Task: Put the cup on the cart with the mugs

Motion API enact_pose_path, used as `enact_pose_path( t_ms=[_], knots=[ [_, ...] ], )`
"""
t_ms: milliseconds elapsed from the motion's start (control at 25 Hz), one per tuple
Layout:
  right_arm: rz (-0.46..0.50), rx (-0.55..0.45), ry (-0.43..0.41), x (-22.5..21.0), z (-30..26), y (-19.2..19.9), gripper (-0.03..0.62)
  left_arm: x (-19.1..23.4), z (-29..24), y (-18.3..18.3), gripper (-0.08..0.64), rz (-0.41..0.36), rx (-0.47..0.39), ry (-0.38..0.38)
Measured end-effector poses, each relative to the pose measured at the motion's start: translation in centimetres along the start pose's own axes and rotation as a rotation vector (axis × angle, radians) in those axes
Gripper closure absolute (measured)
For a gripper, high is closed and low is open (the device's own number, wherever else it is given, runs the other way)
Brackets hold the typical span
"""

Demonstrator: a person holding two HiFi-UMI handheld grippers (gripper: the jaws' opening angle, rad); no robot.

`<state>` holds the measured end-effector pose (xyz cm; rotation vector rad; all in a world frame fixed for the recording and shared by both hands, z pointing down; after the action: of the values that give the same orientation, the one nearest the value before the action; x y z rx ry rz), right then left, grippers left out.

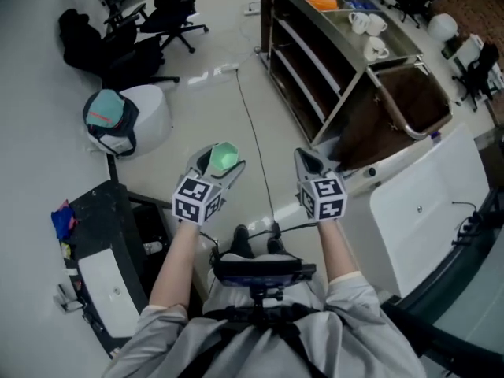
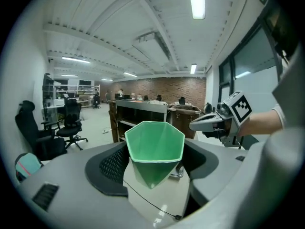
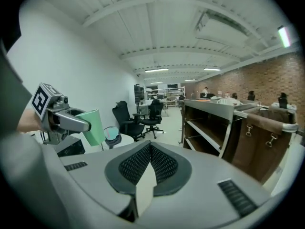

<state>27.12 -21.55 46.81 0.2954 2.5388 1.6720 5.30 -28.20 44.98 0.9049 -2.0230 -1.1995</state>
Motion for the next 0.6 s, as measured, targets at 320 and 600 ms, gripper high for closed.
enact_pose_path(
  t_ms=[320, 600],
  knots=[
    [-0.1, -0.007, 0.225, -3.8, 1.3, 0.3, 0.592, 0.0, -6.6, -3.2, 0.225, -0.11, 0.05, 0.226],
    [-0.145, -0.008, 0.345, -6.8, 3.8, 0.8, 0.592, -1.9, -10.9, -4.8, 0.225, -0.145, 0.072, 0.34]
  ],
)
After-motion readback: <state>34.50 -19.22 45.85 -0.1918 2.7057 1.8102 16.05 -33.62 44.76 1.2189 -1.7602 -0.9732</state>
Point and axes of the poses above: the fingertips, and each gripper's own axes: z backward along the fingers, x to its left, y out of its underside, the point moved 6 cm from there along z, backward along the fingers, and after that the axes turned 7 degrees about z, right-handed, at the moved point
